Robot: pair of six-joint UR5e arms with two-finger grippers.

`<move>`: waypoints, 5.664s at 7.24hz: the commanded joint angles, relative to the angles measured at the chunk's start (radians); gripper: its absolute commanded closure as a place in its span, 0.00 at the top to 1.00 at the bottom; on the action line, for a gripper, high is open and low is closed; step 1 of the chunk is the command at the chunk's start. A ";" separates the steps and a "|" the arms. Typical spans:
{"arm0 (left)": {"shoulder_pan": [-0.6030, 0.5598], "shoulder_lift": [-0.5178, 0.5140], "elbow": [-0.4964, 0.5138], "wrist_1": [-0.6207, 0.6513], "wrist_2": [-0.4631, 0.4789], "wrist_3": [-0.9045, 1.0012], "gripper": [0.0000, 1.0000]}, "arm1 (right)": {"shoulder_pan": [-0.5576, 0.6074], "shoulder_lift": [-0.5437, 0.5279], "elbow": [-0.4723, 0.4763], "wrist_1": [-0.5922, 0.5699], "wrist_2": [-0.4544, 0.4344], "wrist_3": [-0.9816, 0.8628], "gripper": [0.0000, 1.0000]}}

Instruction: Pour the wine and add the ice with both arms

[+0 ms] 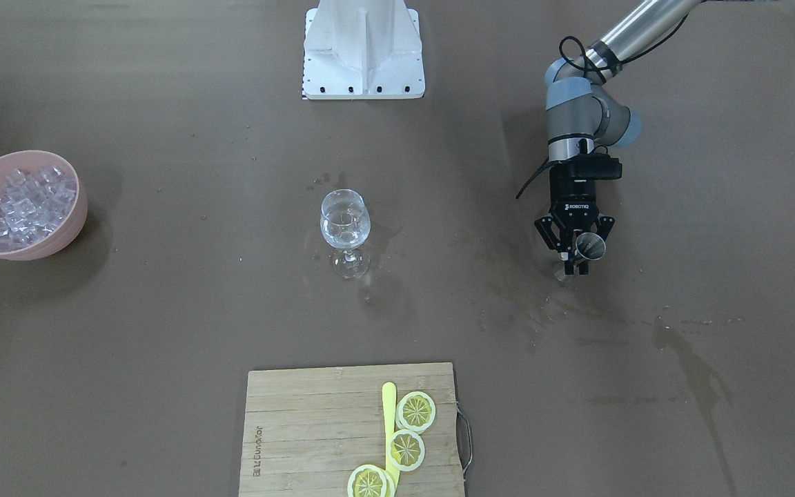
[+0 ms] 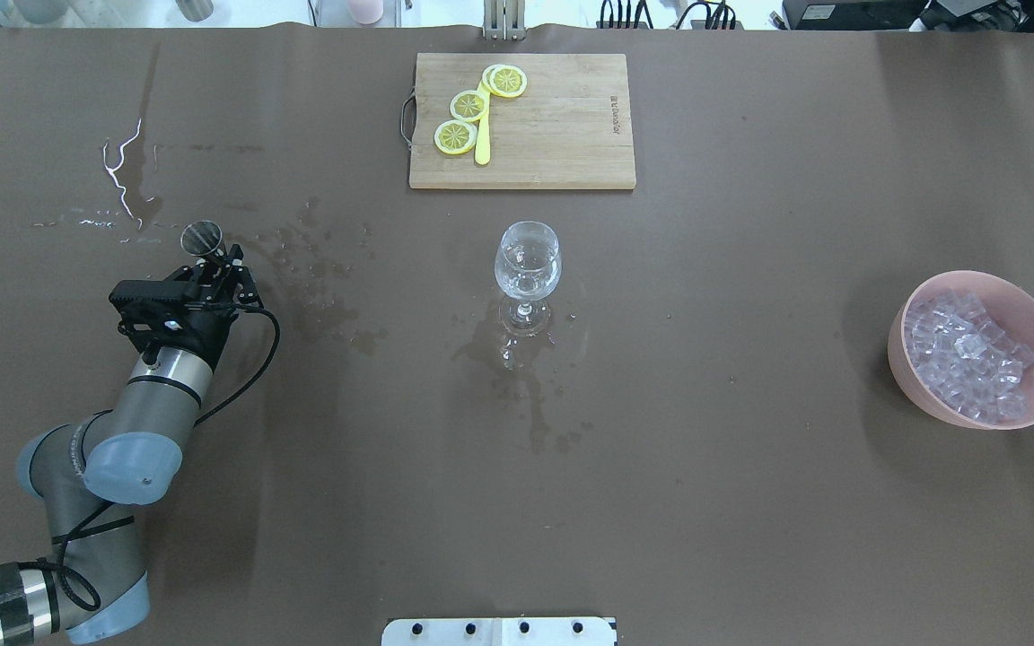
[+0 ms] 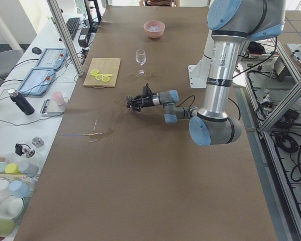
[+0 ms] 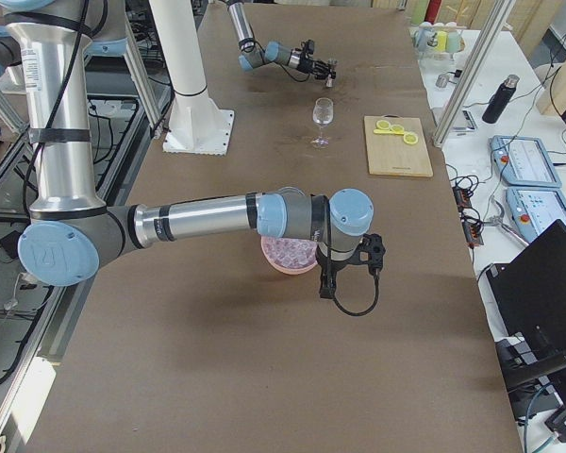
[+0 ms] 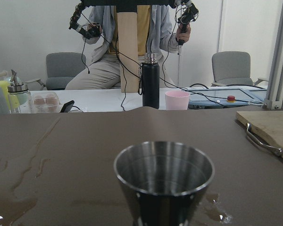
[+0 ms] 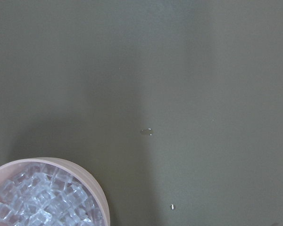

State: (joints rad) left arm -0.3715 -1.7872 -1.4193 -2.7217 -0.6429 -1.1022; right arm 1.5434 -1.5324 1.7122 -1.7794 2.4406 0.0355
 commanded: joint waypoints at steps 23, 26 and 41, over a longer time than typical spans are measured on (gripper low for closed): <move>-0.186 0.258 -0.436 0.069 -0.451 0.157 0.98 | -0.029 0.058 0.143 -0.008 0.023 0.076 1.00; -0.399 0.321 -0.455 0.100 -0.777 0.157 0.98 | -0.247 0.029 0.323 0.009 -0.001 0.432 1.00; -0.435 0.284 -0.437 0.171 -0.827 0.159 0.98 | -0.520 -0.143 0.187 0.472 -0.212 0.738 0.99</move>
State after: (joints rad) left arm -0.8062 -1.5046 -1.8572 -2.5510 -1.4689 -0.9434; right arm 1.0317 -1.6936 1.9180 -1.3077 2.2291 0.7722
